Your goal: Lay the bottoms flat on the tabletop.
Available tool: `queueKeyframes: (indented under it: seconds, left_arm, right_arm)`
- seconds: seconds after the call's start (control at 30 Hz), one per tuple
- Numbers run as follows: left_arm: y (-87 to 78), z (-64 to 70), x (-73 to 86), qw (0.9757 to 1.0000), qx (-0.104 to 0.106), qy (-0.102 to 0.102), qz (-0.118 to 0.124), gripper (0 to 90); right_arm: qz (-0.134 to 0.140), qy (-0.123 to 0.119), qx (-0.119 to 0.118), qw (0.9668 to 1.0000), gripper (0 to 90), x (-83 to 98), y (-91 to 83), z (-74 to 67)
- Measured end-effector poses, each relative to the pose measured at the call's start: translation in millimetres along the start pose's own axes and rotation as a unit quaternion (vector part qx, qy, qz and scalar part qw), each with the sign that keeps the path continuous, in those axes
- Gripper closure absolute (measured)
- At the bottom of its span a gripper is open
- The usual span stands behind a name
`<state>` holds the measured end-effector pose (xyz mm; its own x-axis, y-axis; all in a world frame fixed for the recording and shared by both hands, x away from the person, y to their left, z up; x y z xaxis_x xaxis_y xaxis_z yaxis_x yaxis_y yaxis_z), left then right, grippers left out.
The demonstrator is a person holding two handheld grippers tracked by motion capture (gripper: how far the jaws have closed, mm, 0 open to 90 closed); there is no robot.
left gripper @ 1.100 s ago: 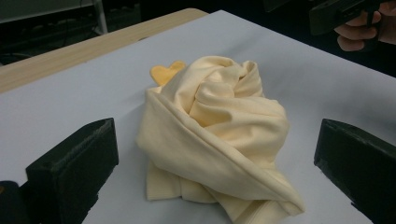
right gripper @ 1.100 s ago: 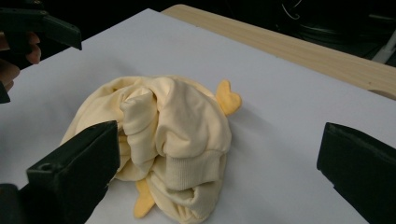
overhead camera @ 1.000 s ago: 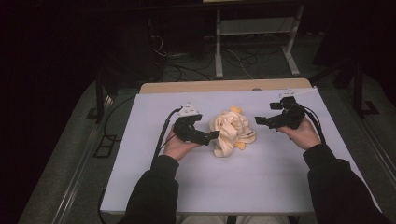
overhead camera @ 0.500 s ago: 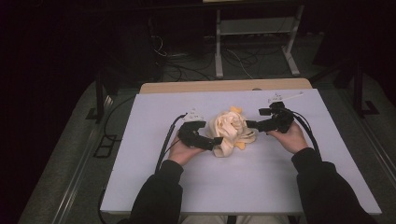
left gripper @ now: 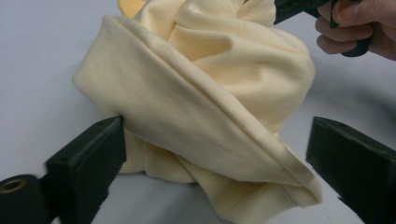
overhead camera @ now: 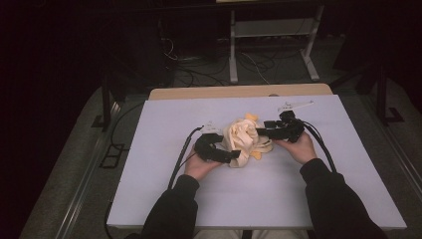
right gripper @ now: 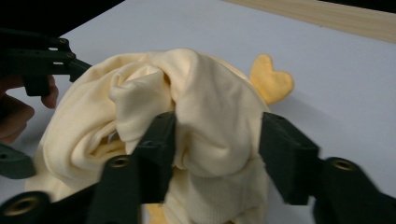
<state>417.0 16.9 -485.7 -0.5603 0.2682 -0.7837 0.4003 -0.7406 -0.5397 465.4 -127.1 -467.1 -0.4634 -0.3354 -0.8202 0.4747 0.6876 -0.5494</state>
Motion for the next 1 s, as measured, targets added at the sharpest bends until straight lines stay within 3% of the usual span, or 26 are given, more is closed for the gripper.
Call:
queueKeyframes:
  seconds: [0.1,0.2,0.27,0.33,0.47,0.57,0.7,0.9,1.0]
  left_arm:
    - [-0.4,-1.3,2.3,0.9999,-0.011,0.0,-0.01,16.7]
    - [1.1,-2.0,6.4,0.9996,0.001,-0.016,-0.022,26.9]
    - [2.2,-1.7,8.2,0.9993,0.011,-0.021,-0.027,35.4]
    - [3.5,-2.5,9.6,0.9991,0.007,-0.024,-0.033,44.7]
    - [3.9,-1.7,13.2,0.9987,0.01,-0.019,-0.047,58.0]
    - [2.3,-1.6,11.6,0.9988,0.011,-0.018,-0.044,64.5]
    - [-1.6,-2.3,8.3,0.9984,0.019,-0.036,-0.039,73.1]
    - [-19.5,-6.1,-2.6,0.9997,-0.005,-0.019,-0.016,81.6]
    - [-28.5,-8.8,-8.7,0.9997,-0.009,-0.021,-0.005,82.6]
  right_arm:
    - [-0.011,0.007,-0.003,0.9999,65.0,1.5,2.4,-3.3]
    - [-0.017,0.006,-0.005,0.9998,73.5,2.4,1.4,-5.4]
    - [-0.019,0.008,-0.005,0.9998,76.3,2.3,-0.8,-5.8]
    - [-0.021,0.01,-0.004,0.9997,78.1,3.1,-3.1,-6.7]
    - [-0.004,0.019,-0.005,0.9998,83.7,6.2,-8.2,-10.2]
    - [-0.004,0.027,-0.002,0.9996,85.5,8.7,-12.9,-11.3]
    - [-0.015,0.045,-0.001,0.9989,86.6,10.4,-16.6,-11.6]
    - [-0.01,0.054,-0.001,0.9985,87.1,8.9,-24.2,-10.0]
    - [0.002,0.066,-0.002,0.9978,87.2,5.1,-32.5,-7.5]
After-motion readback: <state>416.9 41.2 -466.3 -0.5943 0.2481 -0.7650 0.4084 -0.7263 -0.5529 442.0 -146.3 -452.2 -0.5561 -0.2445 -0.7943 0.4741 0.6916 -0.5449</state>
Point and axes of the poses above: each handheld gripper's, and its own axes: y roughly forward along the jaws, x roughly out of its underside, z roughly to its right, the point moved 10 cm from there along y, roughly forward along the jaws, and after that the axes turned 6 degrees about -y, right-handed, at the moved point
